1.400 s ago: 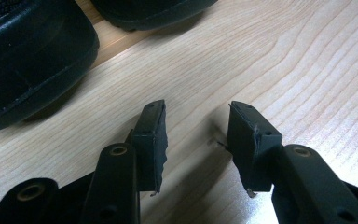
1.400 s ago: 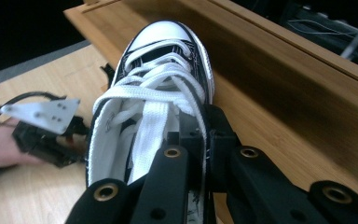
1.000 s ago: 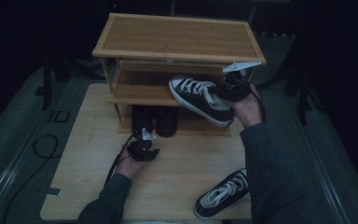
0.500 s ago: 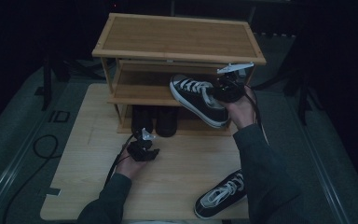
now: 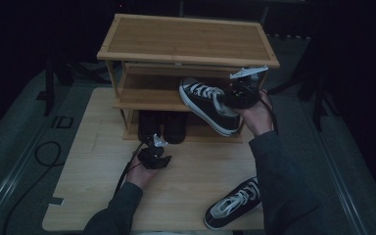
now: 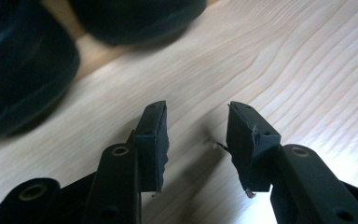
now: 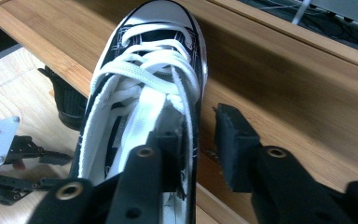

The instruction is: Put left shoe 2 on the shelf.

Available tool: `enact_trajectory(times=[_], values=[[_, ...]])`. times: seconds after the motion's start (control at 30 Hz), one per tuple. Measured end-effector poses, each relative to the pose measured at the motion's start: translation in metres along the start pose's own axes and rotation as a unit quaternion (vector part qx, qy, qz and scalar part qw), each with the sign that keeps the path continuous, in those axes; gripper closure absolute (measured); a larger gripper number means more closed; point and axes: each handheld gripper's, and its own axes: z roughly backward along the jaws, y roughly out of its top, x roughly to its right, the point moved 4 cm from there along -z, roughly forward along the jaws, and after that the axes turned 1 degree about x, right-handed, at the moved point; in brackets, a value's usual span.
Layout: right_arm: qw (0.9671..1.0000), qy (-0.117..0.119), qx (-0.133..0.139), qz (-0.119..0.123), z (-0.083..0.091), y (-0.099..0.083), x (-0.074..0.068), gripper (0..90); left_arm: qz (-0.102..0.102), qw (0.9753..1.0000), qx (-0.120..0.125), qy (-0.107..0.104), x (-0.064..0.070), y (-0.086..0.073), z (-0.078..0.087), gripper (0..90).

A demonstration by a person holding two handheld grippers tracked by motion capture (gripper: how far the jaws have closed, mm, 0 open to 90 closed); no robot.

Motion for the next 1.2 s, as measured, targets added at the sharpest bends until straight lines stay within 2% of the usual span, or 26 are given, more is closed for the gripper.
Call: enact_trajectory(times=[0.1, 0.17, 0.27, 0.43, 0.63, 0.73, 0.97, 1.2], values=[[1.0000, 0.000, -0.001, 0.002, 0.001, 0.000, 0.001, 67.2, -0.004, 0.9999, 0.014, -0.003, 0.009, 0.009, -0.001, 58.3], [1.0000, 0.000, -0.004, 0.006, 0.001, -0.001, 0.000, 65.5, -0.012, 0.9998, 0.014, -0.006, 0.016, 0.014, -0.004, 58.6], [0.9999, -0.003, 0.000, 0.011, 0.003, -0.002, -0.002, 63.6, -0.033, 0.9993, 0.018, -0.002, 0.025, 0.023, -0.008, 62.6], [0.9999, 0.001, 0.001, 0.012, 0.004, -0.003, -0.002, 62.8, -0.040, 0.9987, 0.031, 0.006, 0.034, 0.040, -0.014, 69.7], [0.9999, 0.006, 0.003, 0.011, 0.007, -0.002, -0.002, 61.5, -0.045, 0.9983, 0.027, 0.026, 0.038, 0.054, -0.028, 87.6], [0.9999, 0.010, 0.004, 0.011, 0.006, -0.001, -0.003, 60.9, -0.037, 0.9983, 0.031, 0.032, 0.040, 0.061, -0.036, 89.0], [0.9999, 0.006, 0.008, 0.009, 0.008, 0.002, -0.003, 60.3, -0.049, 0.9976, 0.014, 0.047, 0.045, 0.074, -0.055, 89.8], [0.9998, 0.008, 0.013, 0.009, 0.011, 0.004, -0.004, 62.1, -0.042, 0.9971, 0.012, 0.062, 0.047, 0.083, -0.071, 90.0]])
